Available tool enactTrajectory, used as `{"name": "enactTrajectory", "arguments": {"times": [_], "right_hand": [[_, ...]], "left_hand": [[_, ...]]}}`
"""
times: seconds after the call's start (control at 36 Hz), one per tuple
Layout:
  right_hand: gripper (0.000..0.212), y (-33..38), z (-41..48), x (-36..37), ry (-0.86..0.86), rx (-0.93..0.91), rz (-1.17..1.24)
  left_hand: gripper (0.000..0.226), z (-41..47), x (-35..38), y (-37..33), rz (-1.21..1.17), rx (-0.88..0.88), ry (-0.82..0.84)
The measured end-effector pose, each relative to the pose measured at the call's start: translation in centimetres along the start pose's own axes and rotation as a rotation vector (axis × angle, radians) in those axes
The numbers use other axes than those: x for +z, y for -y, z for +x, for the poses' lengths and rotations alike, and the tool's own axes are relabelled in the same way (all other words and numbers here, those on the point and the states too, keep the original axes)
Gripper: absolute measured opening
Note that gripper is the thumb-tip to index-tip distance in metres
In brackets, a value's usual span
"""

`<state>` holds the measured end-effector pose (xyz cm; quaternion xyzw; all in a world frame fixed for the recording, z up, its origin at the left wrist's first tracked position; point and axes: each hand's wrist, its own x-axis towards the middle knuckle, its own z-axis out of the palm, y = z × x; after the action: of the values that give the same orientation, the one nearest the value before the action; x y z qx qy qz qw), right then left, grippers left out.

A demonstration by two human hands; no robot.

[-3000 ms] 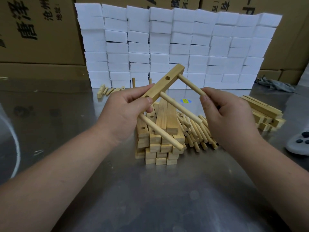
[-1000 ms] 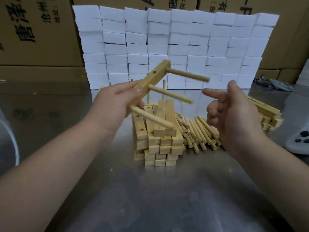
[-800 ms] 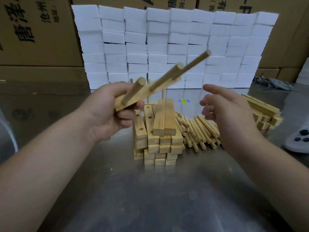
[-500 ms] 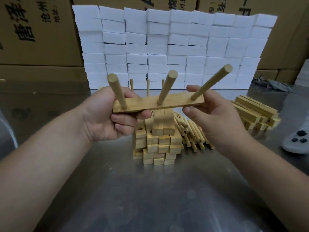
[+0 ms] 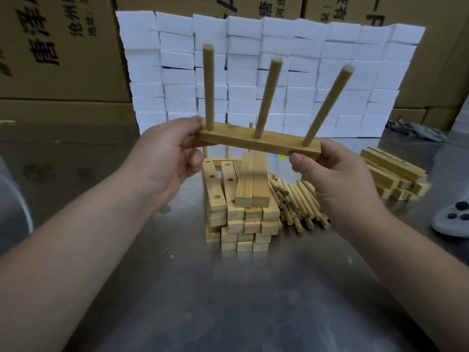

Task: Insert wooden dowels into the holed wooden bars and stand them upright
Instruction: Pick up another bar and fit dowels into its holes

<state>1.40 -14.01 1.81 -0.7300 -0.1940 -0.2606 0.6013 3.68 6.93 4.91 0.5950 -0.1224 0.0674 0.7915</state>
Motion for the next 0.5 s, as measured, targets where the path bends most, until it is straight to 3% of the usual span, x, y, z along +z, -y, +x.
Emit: {"name": "enactTrajectory", "arguments": {"times": [0.14,0.22,0.31,0.39,0.5], "right_hand": [[0.01,-0.3,0.1,-0.1,-0.04,0.022,-0.018],[0.009,-0.3,0.0,-0.1,-0.049,0.034,-0.024],[0.009,-0.5,-0.1,0.1,-0.068,0.065,-0.063],[0.023,-0.9,0.1,0.0,-0.12,0.135,-0.084],[0.009,-1.1,0.3,-0.2,-0.17,0.168,-0.093]], "left_hand": [[0.02,-0.1,-0.8,0.7,0.294,0.212,0.079],[0.019,0.2,-1.0,1.0,0.371,0.296,0.037],[0.017,0.5,-1.1,1.3,0.341,0.334,0.003],[0.015,1.2,-1.7,1.5,0.215,0.315,-0.047],[0.013,2.4,-3.4,1.9,0.043,0.243,-0.219]]}}
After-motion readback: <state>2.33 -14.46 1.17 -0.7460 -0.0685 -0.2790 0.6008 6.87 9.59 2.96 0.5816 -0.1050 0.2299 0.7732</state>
